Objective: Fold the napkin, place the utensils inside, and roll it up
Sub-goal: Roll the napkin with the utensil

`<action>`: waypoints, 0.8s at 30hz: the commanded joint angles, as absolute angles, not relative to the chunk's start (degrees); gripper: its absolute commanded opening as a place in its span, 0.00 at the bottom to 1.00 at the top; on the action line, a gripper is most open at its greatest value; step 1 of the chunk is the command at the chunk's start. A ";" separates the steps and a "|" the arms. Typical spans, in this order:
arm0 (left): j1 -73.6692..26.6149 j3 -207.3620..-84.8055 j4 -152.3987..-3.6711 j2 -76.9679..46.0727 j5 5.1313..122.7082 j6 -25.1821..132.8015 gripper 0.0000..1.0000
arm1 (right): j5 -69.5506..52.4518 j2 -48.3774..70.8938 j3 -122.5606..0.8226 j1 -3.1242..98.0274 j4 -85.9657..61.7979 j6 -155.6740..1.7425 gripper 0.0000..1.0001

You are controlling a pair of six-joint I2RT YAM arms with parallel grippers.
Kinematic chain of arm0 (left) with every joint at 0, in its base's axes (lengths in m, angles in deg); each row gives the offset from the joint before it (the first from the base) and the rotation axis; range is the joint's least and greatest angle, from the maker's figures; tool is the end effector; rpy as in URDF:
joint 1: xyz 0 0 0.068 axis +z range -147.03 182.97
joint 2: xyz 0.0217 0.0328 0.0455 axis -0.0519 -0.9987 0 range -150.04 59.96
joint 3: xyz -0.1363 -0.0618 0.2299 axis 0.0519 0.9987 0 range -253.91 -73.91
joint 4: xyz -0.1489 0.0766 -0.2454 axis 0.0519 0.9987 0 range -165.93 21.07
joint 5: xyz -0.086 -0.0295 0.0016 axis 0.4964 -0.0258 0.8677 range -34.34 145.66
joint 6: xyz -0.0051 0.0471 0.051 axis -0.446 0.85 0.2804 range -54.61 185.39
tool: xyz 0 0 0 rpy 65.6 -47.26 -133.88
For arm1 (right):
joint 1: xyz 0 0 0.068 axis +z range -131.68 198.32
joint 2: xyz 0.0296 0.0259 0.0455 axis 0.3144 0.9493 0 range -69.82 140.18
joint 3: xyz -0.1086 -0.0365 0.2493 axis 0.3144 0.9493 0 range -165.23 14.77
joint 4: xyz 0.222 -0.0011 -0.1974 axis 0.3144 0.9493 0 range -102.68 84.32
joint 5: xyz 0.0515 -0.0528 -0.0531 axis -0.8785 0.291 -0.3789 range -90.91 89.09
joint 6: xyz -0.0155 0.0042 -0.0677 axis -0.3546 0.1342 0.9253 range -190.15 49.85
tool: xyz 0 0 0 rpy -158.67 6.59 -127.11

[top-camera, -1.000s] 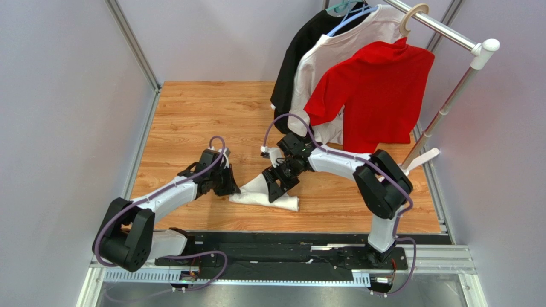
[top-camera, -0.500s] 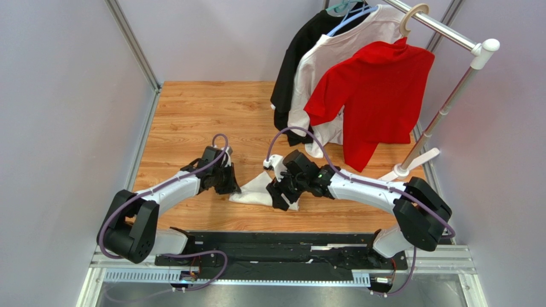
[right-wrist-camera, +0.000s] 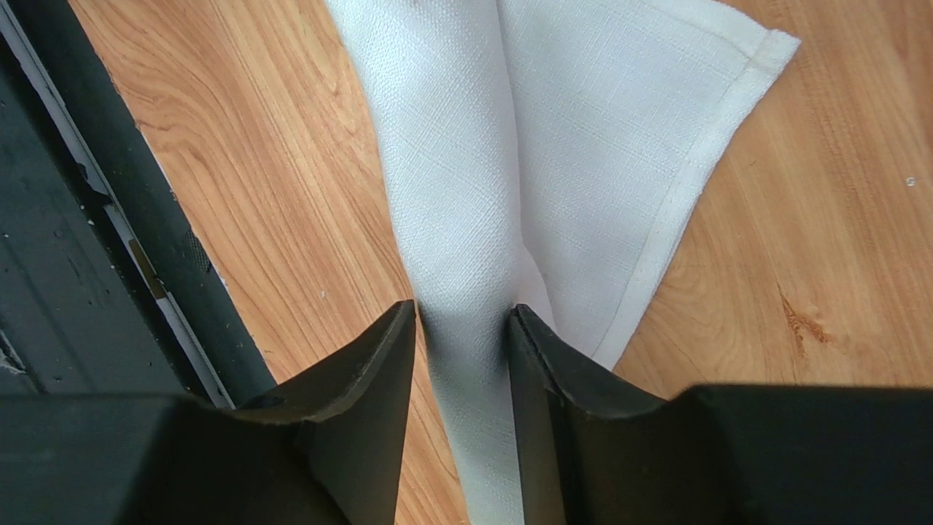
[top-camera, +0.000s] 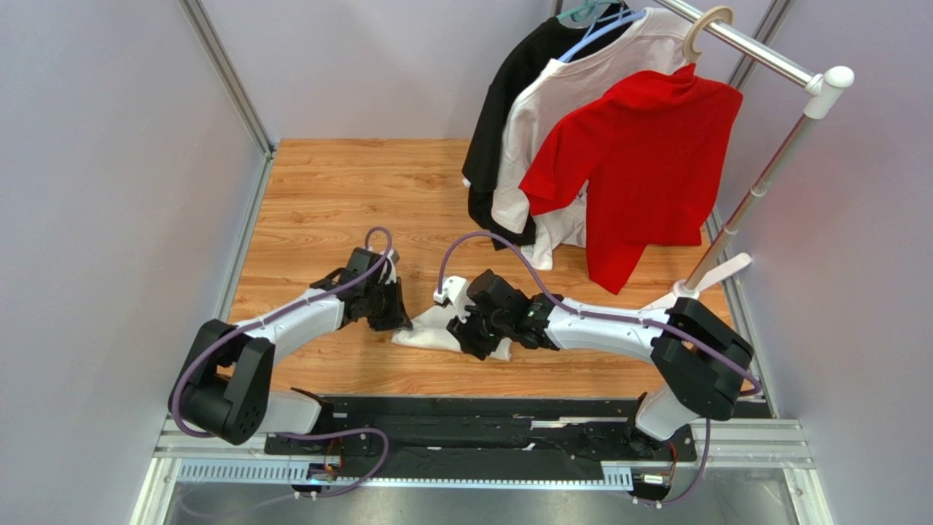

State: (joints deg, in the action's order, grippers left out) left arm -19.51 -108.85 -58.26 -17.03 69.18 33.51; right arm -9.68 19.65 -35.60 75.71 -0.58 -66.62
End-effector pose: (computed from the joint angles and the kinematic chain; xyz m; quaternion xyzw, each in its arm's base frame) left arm 0.2494 -0.1176 0.1160 -0.0479 0.9579 -0.2196 0.1787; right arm 0.1847 0.3045 0.1461 -0.4986 0.7978 0.2143 0.2626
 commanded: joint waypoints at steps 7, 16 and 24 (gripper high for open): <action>-19.35 -109.51 -58.97 -15.46 70.16 35.60 0.16 | -10.57 25.09 -37.78 76.51 1.54 -69.80 0.00; -19.35 -108.46 -56.69 -6.85 64.46 34.54 0.55 | -18.64 30.02 -41.40 72.57 6.48 -77.09 0.00; -19.35 -104.15 -57.73 2.91 60.49 32.96 0.59 | -29.11 35.29 -45.00 66.23 10.43 -77.80 0.00</action>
